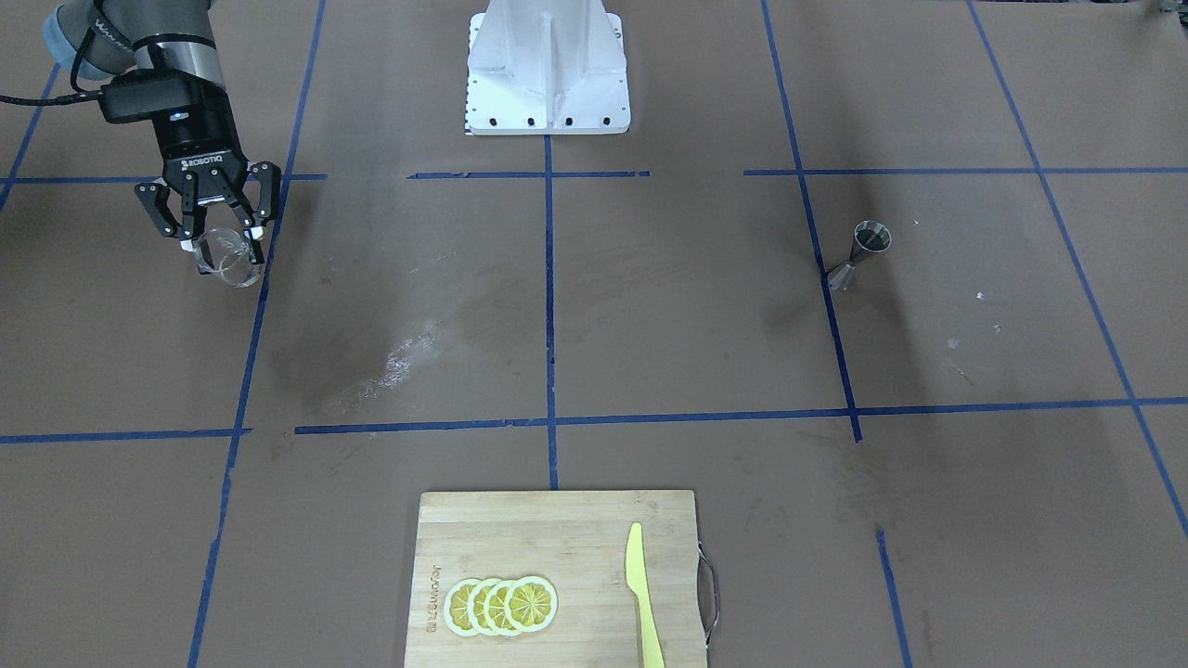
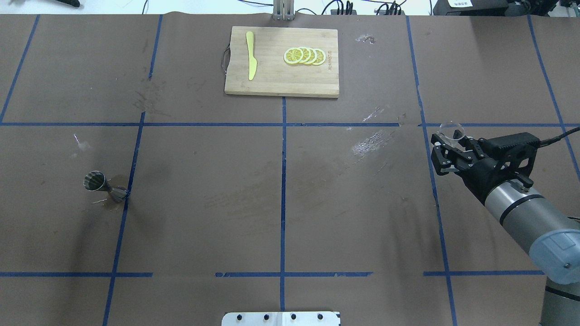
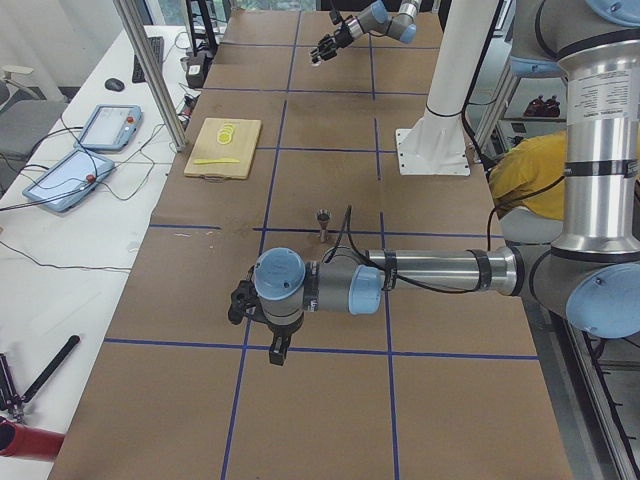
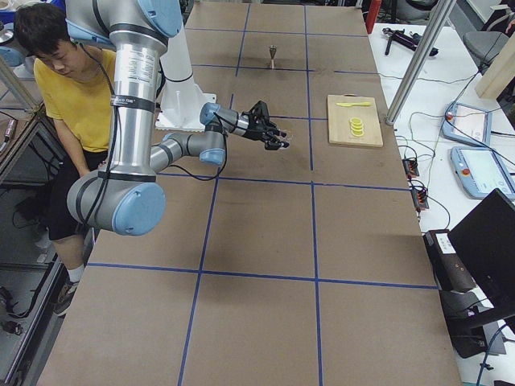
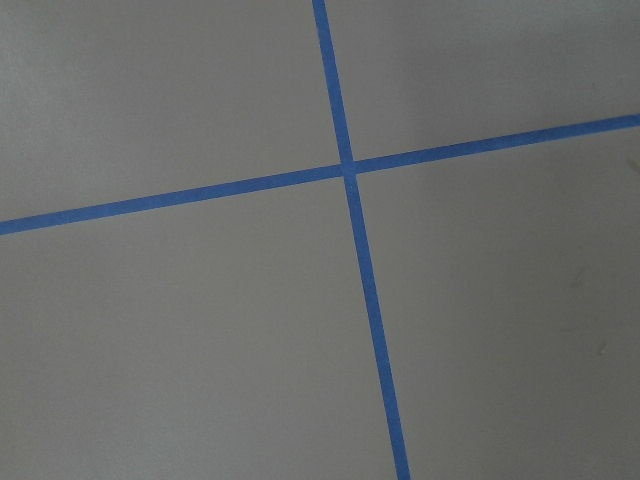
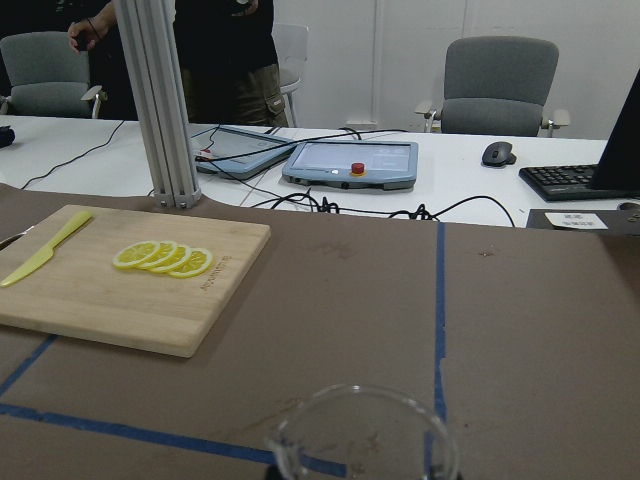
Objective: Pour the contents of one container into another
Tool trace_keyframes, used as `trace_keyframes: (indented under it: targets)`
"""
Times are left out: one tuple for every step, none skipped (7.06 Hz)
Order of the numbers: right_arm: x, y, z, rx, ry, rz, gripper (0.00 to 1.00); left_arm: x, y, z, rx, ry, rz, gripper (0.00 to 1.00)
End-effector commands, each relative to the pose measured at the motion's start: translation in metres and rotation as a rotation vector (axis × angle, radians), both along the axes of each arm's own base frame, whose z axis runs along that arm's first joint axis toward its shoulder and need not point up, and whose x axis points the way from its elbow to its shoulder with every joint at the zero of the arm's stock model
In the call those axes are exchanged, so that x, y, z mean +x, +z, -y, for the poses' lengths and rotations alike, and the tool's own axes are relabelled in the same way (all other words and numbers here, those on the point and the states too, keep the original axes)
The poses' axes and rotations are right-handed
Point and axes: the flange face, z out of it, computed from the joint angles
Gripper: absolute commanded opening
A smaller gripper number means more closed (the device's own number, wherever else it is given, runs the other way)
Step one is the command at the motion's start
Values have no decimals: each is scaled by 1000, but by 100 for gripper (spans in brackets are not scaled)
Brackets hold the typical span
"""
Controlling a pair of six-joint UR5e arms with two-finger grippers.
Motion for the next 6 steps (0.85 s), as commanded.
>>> trace_keyframes:
  targets:
    - [1,57,2,11,76,-26,0,0,-3,2,10,1,4,100]
    - [-1,68,1,9,106,-9,0,0,-6,3,15,0,17,100]
    - [-8,66,-8,23,128,-1,0,0,-7,3,18,0,17,100]
    - [-17,74,-17,44,159,-22,0,0,-7,3,18,0,17,100]
    - [-33,95,-30,42,192,-15,0,0,-8,4,20,0,17,100]
    - [-41,100,-38,48,187,-23,0,0,-8,4,20,2,18,100]
